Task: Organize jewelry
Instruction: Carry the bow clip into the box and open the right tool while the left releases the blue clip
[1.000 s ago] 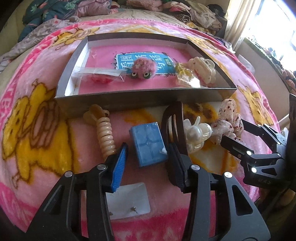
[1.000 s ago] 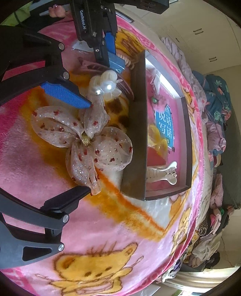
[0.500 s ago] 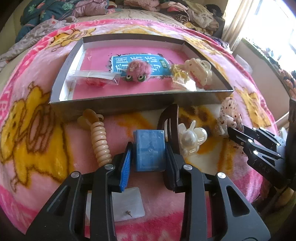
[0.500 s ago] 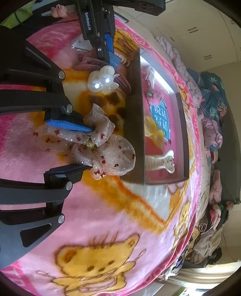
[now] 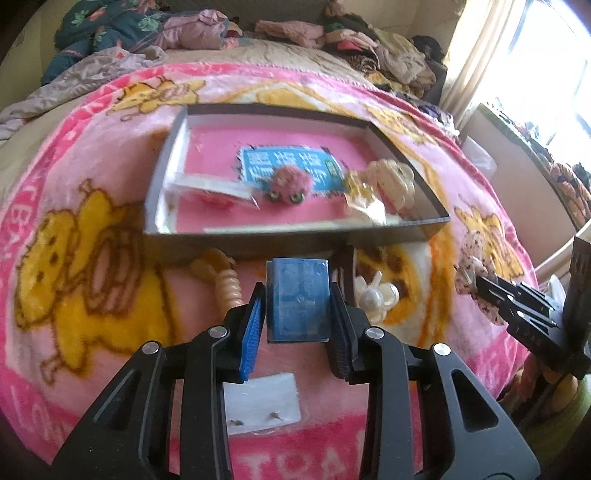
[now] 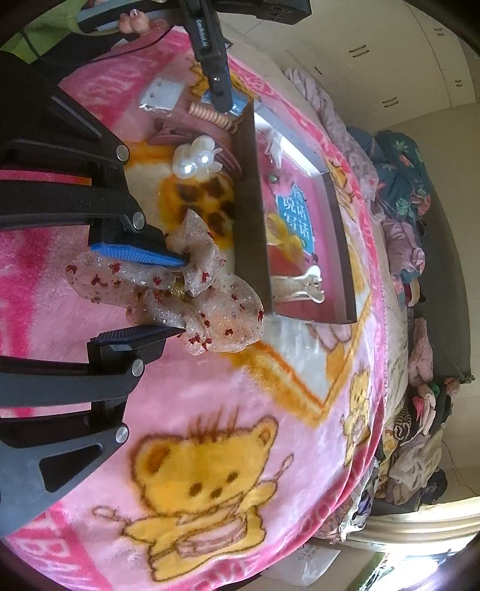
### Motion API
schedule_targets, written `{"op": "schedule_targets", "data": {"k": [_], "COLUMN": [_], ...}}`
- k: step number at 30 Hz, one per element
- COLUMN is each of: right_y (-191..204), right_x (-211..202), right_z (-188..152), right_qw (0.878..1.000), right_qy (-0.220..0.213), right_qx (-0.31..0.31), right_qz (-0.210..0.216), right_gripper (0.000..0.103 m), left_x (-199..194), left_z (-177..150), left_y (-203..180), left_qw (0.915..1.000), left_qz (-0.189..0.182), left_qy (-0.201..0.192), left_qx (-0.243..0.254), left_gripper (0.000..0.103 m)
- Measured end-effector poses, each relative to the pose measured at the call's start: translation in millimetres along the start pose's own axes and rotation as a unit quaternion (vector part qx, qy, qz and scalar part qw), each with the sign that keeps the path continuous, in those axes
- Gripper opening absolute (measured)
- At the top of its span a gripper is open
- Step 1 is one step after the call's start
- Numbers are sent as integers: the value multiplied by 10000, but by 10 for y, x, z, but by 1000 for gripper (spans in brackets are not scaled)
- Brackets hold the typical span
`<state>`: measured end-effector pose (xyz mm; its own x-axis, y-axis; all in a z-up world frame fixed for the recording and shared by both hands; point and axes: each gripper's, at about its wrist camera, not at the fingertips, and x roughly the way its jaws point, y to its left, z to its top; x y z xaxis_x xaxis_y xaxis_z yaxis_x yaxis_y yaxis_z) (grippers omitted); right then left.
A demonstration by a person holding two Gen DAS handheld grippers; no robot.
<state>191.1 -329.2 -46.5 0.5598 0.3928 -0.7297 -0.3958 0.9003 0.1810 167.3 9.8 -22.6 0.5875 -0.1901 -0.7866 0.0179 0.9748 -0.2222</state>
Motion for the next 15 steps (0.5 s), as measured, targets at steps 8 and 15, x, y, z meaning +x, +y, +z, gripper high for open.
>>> {"op": "schedule_targets", "data": {"k": [8,15], "right_y": [176,389], "right_x": [-56,-11], "right_z": [241,507], "right_qw": [9996,9984], "right_qy": [-191,-331], "right_qx": [-205,-396], "right_qz": [98,226], "right_gripper": [29,29], "left_x": [-114,-137], "left_z": [181,359], "left_y": [228,422], "left_qw": [9994,9984], "left_qz": [133,267], "left_qy": [-220,-364], "left_qx": [-210,-326], "left_gripper": [25,25]}}
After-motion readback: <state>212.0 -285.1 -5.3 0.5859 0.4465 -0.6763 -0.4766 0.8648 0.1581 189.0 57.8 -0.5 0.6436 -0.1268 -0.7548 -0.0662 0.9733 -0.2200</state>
